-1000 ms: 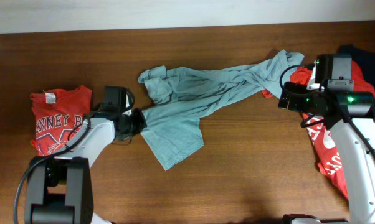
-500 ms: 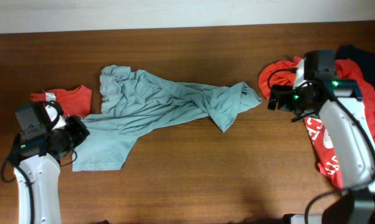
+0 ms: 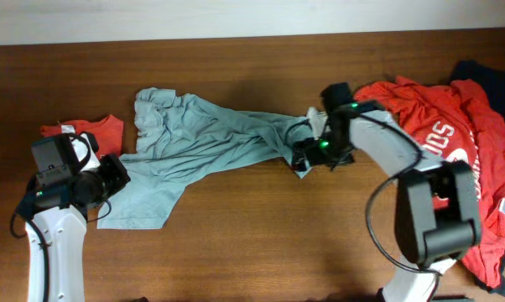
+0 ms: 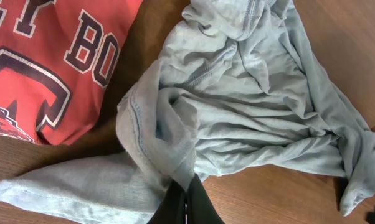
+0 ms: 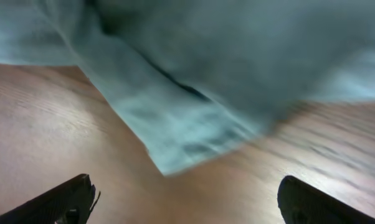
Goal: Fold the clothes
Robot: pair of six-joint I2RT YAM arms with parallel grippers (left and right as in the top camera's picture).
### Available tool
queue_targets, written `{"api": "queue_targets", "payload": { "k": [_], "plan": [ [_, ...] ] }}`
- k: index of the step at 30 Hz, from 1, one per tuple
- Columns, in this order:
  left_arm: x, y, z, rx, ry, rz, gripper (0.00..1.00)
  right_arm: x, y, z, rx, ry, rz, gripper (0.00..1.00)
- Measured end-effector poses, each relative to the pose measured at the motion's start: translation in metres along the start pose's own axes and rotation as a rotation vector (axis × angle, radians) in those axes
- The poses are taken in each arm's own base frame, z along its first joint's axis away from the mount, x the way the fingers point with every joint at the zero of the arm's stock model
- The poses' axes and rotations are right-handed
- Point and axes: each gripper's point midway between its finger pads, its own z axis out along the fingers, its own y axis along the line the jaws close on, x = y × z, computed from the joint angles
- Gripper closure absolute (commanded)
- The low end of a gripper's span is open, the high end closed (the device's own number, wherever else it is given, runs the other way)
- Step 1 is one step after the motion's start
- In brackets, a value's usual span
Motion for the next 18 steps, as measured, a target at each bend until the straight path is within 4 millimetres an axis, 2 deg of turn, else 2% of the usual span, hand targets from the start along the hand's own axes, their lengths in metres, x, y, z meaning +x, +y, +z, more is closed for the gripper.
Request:
{"api": "queue_targets", "payload": {
  "k": [3, 7, 8, 9, 10, 11, 12, 13, 18],
  "plan": [
    [0.000, 0.000, 0.000, 0.000, 0.000, 0.000, 0.99, -0.002, 0.004, 0.011, 0.017, 0.006, 0.000, 0.01],
    [0.000, 0.000, 0.000, 0.000, 0.000, 0.000, 1.00, 0.001, -0.001, 0.022, 0.035, 0.029, 0.022, 0.02],
    [0.000, 0.000, 0.000, 0.000, 0.000, 0.000, 1.00, -0.001, -0.001, 0.023, 0.036, 0.028, 0.029, 0.08],
    [0.000, 0.000, 0.000, 0.000, 0.000, 0.000, 1.00, -0.003, -0.002, 0.023, 0.039, 0.020, 0.032, 0.31],
    [0.000, 0.000, 0.000, 0.000, 0.000, 0.000, 1.00, -0.005, -0.002, 0.024, 0.039, 0.014, 0.040, 0.47],
    [0.000, 0.000, 0.000, 0.000, 0.000, 0.000, 1.00, -0.006, -0.002, 0.024, 0.040, 0.008, 0.043, 0.69],
    [0.000, 0.000, 0.000, 0.000, 0.000, 0.000, 1.00, -0.006, -0.002, 0.027, 0.039, 0.011, 0.046, 0.87],
    [0.000, 0.000, 0.000, 0.000, 0.000, 0.000, 1.00, -0.005, -0.002, 0.030, 0.040, 0.021, 0.046, 0.96],
    [0.000, 0.000, 0.000, 0.000, 0.000, 0.000, 1.00, -0.003, 0.004, 0.034, 0.036, 0.031, 0.041, 0.96]
  ]
}}
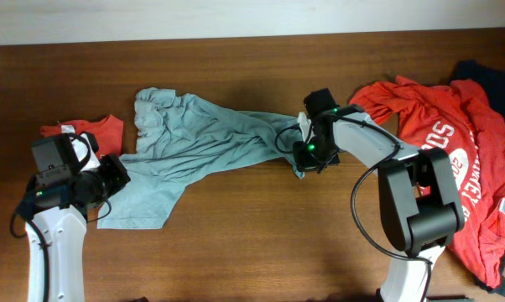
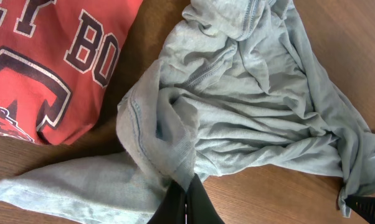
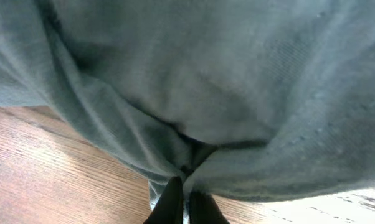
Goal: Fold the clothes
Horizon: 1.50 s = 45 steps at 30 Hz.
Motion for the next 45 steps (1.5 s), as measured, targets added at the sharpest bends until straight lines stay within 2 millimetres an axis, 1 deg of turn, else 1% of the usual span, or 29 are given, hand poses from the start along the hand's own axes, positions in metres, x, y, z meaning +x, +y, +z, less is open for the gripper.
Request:
{"api": "queue_targets", "payload": {
  "k": [3, 5, 6, 7, 8, 9, 10, 11, 12, 13, 14, 15, 16, 17, 18, 19, 22, 26, 28, 30, 31, 37, 43, 45],
  "plan": [
    [0.000, 0.000, 0.000, 0.000, 0.000, 0.000, 1.00, -0.002, 0.000, -0.003, 0.006, -0.008, -0.003, 0.96],
    [0.000, 0.000, 0.000, 0.000, 0.000, 0.000, 1.00, -0.018, 0.001, -0.021, 0.036, -0.073, -0.019, 0.96],
    [0.000, 0.000, 0.000, 0.000, 0.000, 0.000, 1.00, -0.036, 0.002, -0.039, 0.063, -0.146, -0.033, 0.96],
    [0.000, 0.000, 0.000, 0.000, 0.000, 0.000, 1.00, -0.063, 0.004, -0.064, 0.093, -0.254, -0.048, 0.96],
    [0.000, 0.000, 0.000, 0.000, 0.000, 0.000, 1.00, -0.088, 0.004, -0.091, 0.131, -0.363, -0.044, 0.80],
    [0.000, 0.000, 0.000, 0.000, 0.001, 0.000, 0.99, -0.101, 0.004, -0.107, 0.151, -0.423, -0.036, 0.69],
    [0.001, 0.000, 0.000, -0.001, 0.002, 0.000, 0.99, -0.126, 0.004, -0.140, 0.183, -0.548, -0.019, 0.68],
    [0.001, 0.000, 0.000, -0.001, 0.004, -0.001, 1.00, -0.145, 0.002, -0.171, 0.205, -0.655, 0.008, 0.68],
    [0.002, 0.001, 0.000, -0.002, 0.008, -0.002, 1.00, -0.152, -0.001, -0.189, 0.215, -0.710, 0.038, 0.67],
    [0.003, 0.001, 0.000, -0.004, 0.014, -0.005, 1.00, -0.155, -0.010, -0.208, 0.230, -0.752, 0.078, 0.59],
    [0.005, 0.002, 0.000, -0.006, 0.019, -0.006, 1.00, -0.153, -0.018, -0.216, 0.243, -0.763, 0.113, 0.53],
    [0.005, 0.002, 0.000, -0.006, 0.021, -0.007, 1.00, -0.147, -0.032, -0.218, 0.261, -0.746, 0.153, 0.50],
    [0.005, 0.002, 0.000, -0.006, 0.021, -0.006, 1.00, -0.134, -0.053, -0.211, 0.290, -0.688, 0.209, 0.50],
    [0.005, 0.002, 0.000, -0.006, 0.021, -0.005, 1.00, -0.128, -0.060, -0.207, 0.302, -0.655, 0.224, 0.50],
    [0.005, 0.002, 0.000, -0.006, 0.020, -0.004, 1.00, -0.115, -0.070, -0.198, 0.320, -0.593, 0.252, 0.50],
    [0.005, 0.002, 0.000, -0.006, 0.020, -0.004, 1.00, -0.108, -0.077, -0.193, 0.332, -0.557, 0.264, 0.50],
    [0.005, 0.002, 0.000, -0.006, 0.021, -0.004, 1.00, -0.102, -0.078, -0.189, 0.341, -0.523, 0.249, 0.50],
    [0.005, 0.002, 0.000, -0.006, 0.021, -0.003, 1.00, -0.102, -0.073, -0.185, 0.323, -0.505, 0.187, 0.50],
    [0.005, 0.002, 0.000, -0.006, 0.021, -0.003, 1.00, -0.103, -0.073, -0.177, 0.317, -0.485, 0.167, 0.50],
    [0.005, 0.002, 0.000, -0.006, 0.020, -0.004, 1.00, -0.105, -0.074, -0.160, 0.301, -0.450, 0.154, 0.50],
    [0.005, 0.002, 0.000, -0.006, 0.021, -0.004, 1.00, -0.107, -0.076, -0.136, 0.281, -0.403, 0.140, 0.50],
    [0.005, 0.002, 0.000, -0.006, 0.021, -0.004, 1.00, -0.111, -0.084, -0.086, 0.259, -0.323, 0.136, 0.50],
    [0.005, 0.002, 0.000, -0.006, 0.021, -0.004, 1.00, -0.117, -0.088, -0.064, 0.250, -0.309, 0.132, 0.50],
    [0.005, 0.002, 0.000, -0.006, 0.021, -0.003, 1.00, -0.118, -0.089, -0.059, 0.250, -0.308, 0.130, 0.51]
  ]
}}
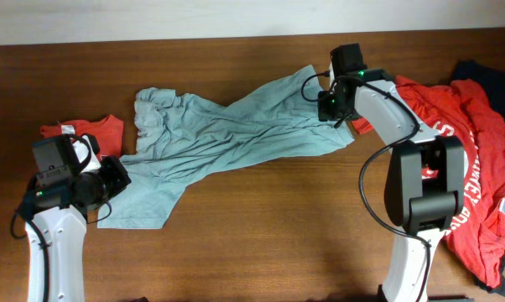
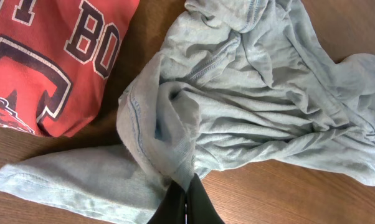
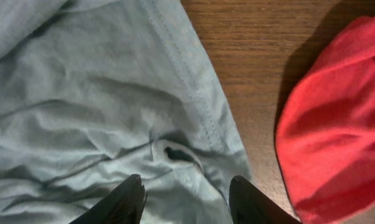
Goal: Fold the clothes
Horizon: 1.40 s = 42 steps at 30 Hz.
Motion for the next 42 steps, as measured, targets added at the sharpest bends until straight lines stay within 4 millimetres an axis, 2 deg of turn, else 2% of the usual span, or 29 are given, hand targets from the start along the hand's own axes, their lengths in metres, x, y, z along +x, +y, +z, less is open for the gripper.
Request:
{"api": "queue_targets", "payload": {
  "k": [11, 15, 18, 25, 29, 31, 33, 35, 36, 37, 38, 39, 40, 42],
  "plan": [
    [0.000, 0.000, 0.000, 0.000, 0.000, 0.000, 1.00, 0.000, 0.003, 0.023, -0.013, 0.003, -0.004, 0.52],
    [0.000, 0.000, 0.000, 0.000, 0.000, 0.000, 1.00, -0.005, 0.004, 0.025, -0.018, -0.018, -0.007, 0.72],
    [0.000, 0.000, 0.000, 0.000, 0.000, 0.000, 1.00, -0.006, 0.004, 0.025, -0.022, -0.022, -0.002, 0.95],
    [0.000, 0.000, 0.000, 0.000, 0.000, 0.000, 1.00, -0.005, 0.004, 0.025, -0.021, -0.018, -0.007, 0.96],
    [-0.001, 0.000, 0.000, 0.001, -0.002, 0.001, 1.00, 0.009, 0.002, 0.024, -0.010, 0.041, -0.008, 0.96],
    [-0.006, -0.002, 0.000, 0.007, -0.025, 0.008, 1.00, 0.015, -0.003, 0.014, 0.020, 0.082, -0.008, 0.96],
    [-0.009, -0.003, -0.002, 0.010, -0.033, 0.011, 1.00, 0.008, -0.009, -0.011, 0.055, 0.080, -0.010, 0.96],
    [-0.017, -0.008, -0.010, 0.014, -0.049, 0.016, 1.00, -0.014, -0.014, -0.061, 0.090, 0.002, -0.008, 0.96],
    [-0.025, -0.013, -0.017, 0.020, -0.069, 0.023, 1.00, -0.028, -0.016, -0.094, 0.102, -0.059, -0.004, 0.96],
    [-0.040, -0.022, -0.031, 0.032, -0.108, 0.035, 1.00, -0.044, -0.018, -0.145, 0.111, -0.162, 0.004, 0.96],
    [-0.048, -0.028, -0.041, 0.038, -0.130, 0.043, 1.00, -0.054, -0.020, -0.204, 0.114, -0.271, 0.014, 0.96],
    [-0.057, -0.035, -0.054, 0.045, -0.151, 0.050, 1.00, -0.054, -0.022, -0.233, 0.114, -0.320, 0.019, 0.96],
    [-0.071, -0.046, -0.076, 0.058, -0.197, 0.068, 1.00, -0.050, -0.024, -0.281, 0.112, -0.404, 0.028, 0.96],
    [-0.083, -0.059, -0.104, 0.070, -0.241, 0.086, 1.00, -0.024, -0.030, -0.359, 0.106, -0.523, 0.043, 0.96]
  ]
}}
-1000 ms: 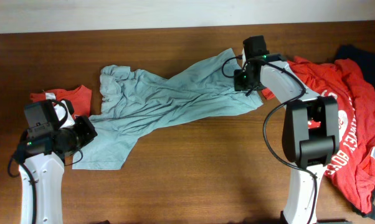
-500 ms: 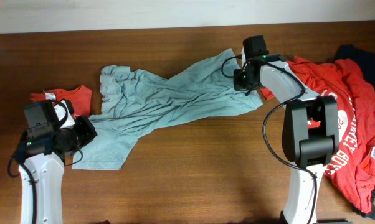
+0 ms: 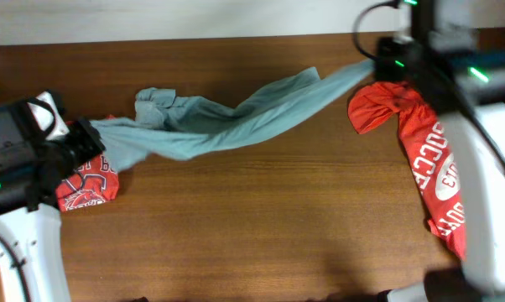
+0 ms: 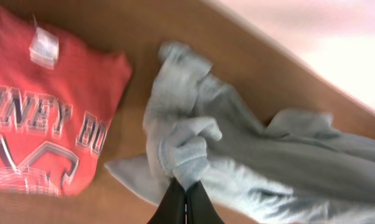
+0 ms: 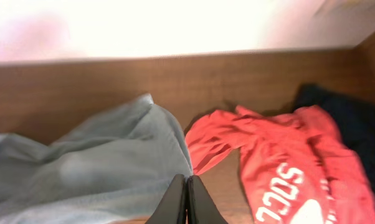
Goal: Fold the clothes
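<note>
A grey-blue shirt (image 3: 236,117) hangs stretched in a long band above the wooden table (image 3: 236,243). My left gripper (image 3: 91,139) is shut on its left end, which bunches over the fingers in the left wrist view (image 4: 186,186). My right gripper (image 3: 378,65) is shut on the right end, at the back right. In the right wrist view the cloth (image 5: 94,168) spreads left of the closed right gripper (image 5: 187,184). Both arms are raised off the table.
A folded red shirt with lettering (image 3: 86,186) lies at the left, under the left arm. A crumpled red shirt with white print (image 3: 437,168) lies at the right, with a dark garment (image 5: 343,109) behind it. The table's far edge meets a pale wall.
My right gripper was open over the shirt's right edge; now it is shut on that edge and higher. The left gripper has risen too. The shirt went from lying on the table to hanging between them.
The left gripper stayed shut on the shirt's left part throughout. The right gripper was open at the shirt's right end mid-table, then shut on it. Later that end lay spread at the back right, gripper open. Now both hold the shirt stretched in the air.
</note>
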Robot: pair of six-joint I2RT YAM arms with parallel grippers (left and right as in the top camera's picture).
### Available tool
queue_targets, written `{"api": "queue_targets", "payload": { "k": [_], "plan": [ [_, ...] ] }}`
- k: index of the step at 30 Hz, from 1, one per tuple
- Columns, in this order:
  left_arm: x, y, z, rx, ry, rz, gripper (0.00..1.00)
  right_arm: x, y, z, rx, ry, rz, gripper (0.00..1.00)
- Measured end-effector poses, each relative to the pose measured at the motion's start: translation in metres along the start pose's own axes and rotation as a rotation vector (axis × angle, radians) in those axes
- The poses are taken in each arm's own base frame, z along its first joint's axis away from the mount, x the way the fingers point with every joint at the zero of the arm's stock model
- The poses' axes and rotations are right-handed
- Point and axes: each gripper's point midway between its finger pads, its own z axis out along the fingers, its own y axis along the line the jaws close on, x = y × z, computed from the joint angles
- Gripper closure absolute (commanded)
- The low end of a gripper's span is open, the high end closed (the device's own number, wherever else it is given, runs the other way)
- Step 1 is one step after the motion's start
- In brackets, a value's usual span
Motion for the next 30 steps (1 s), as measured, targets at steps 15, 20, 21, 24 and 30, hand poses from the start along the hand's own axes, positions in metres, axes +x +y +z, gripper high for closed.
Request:
{"api": "queue_targets", "payload": {
  "k": [15, 20, 21, 24, 30],
  "plan": [
    [-0.062, -0.038, -0.184, -0.027, -0.305, 0.027, 1.00, 0.017, -0.073, -0.209, 0.125, -0.406, 0.110, 0.96],
    [-0.061, -0.041, -0.191, -0.024, -0.317, 0.031, 1.00, 0.009, -0.069, -0.179, 0.155, -0.341, 0.094, 0.96],
    [-0.062, -0.039, -0.187, -0.026, -0.305, 0.027, 1.00, 0.006, -0.066, -0.162, 0.162, -0.303, 0.082, 0.96],
    [-0.067, -0.033, -0.165, -0.024, -0.244, 0.006, 1.00, 0.003, -0.053, -0.096, 0.185, -0.151, 0.038, 0.96],
    [-0.113, -0.033, -0.075, 0.046, -0.159, 0.033, 1.00, 0.009, -0.024, 0.057, 0.209, 0.090, -0.034, 0.96]
  ]
}}
